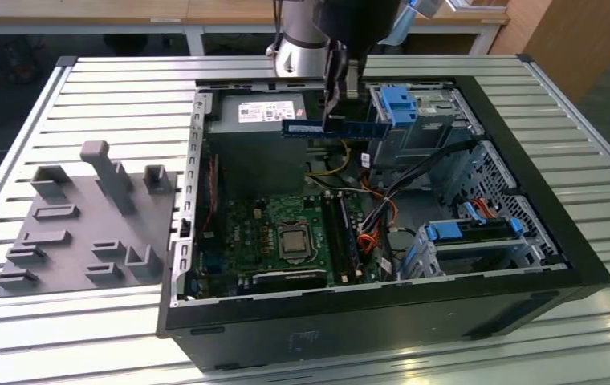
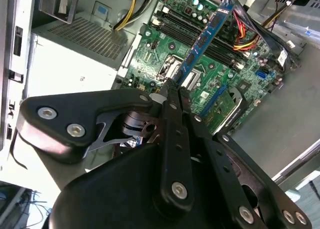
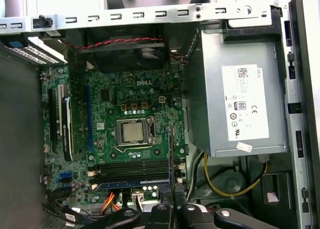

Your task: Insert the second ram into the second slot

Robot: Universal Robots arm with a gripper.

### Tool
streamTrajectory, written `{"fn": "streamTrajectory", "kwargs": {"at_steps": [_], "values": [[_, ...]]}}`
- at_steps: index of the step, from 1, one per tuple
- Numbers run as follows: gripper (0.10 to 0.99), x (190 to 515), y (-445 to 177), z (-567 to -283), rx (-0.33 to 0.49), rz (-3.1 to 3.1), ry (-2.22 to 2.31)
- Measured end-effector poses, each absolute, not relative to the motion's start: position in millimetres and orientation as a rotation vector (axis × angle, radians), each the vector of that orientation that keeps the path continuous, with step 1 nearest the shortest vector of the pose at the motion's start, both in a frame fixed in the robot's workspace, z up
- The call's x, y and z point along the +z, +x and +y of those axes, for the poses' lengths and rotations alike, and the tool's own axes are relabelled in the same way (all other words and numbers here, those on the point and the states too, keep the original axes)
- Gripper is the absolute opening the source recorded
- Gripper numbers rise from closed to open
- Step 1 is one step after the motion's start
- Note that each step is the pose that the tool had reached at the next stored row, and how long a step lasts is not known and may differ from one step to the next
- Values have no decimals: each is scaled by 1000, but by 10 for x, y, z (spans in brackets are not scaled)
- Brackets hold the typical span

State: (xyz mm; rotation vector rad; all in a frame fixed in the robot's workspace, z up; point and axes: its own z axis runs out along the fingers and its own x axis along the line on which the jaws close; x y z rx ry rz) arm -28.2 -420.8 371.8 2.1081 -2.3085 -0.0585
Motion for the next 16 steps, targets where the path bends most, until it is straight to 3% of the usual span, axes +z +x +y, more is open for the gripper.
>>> {"fn": "streamTrajectory", "kwargs": {"at_steps": [16], "values": [[133,3718,-282,-4207,-59,-2400,2005]]}}
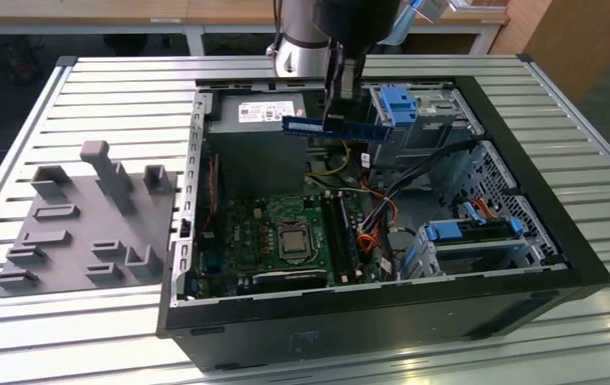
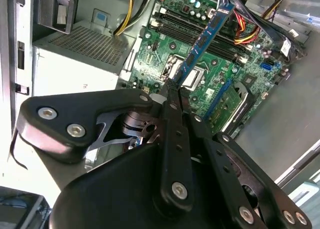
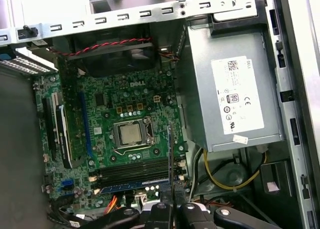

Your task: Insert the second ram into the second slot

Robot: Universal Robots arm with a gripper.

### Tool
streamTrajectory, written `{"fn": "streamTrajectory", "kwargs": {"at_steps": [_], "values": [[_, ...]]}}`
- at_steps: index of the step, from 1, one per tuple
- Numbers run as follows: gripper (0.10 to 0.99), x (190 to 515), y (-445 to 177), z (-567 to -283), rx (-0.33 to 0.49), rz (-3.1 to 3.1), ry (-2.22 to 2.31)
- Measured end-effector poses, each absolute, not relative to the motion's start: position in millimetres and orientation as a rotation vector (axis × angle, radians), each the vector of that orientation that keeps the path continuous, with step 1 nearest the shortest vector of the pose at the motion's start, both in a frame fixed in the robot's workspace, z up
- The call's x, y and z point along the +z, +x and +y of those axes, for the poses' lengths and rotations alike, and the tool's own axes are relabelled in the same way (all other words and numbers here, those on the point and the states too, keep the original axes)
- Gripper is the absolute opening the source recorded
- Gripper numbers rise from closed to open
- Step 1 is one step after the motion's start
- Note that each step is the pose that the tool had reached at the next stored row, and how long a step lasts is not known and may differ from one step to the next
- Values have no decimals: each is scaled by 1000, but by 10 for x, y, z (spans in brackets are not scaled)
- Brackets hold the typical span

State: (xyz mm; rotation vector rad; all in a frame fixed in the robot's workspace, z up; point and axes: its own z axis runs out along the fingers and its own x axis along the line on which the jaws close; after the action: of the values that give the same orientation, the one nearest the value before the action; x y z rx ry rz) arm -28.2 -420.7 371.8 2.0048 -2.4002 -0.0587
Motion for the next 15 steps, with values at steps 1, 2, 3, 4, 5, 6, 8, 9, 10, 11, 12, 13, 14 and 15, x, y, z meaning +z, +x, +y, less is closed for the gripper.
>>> {"fn": "streamTrajectory", "kwargs": {"at_steps": [1,2,3,4,5,6,8,9,10,11,12,13,14,15], "values": [[133,3718,-282,-4208,-59,-2405,2000],[133,3718,-282,-4208,-59,-2409,1994],[133,3717,-282,-4208,-59,-2414,1989],[133,3718,-282,-4208,-59,-2418,1984],[133,3718,-282,-4208,-59,-2422,1979],[133,3718,-282,-4208,-59,-2427,1973],[133,3718,-282,-4208,-59,-2436,1962],[133,3718,-282,-4208,-59,-2440,1957],[133,3718,-282,-4207,-59,-2445,1952],[133,3718,-282,-4208,-59,-2449,1946],[133,3718,-282,-4208,-59,-2454,1941],[133,3718,-282,-4208,-59,-2458,1935],[133,3718,-282,-4208,-59,-2463,1929],[133,3718,-282,-4208,-59,-2467,1923]]}}
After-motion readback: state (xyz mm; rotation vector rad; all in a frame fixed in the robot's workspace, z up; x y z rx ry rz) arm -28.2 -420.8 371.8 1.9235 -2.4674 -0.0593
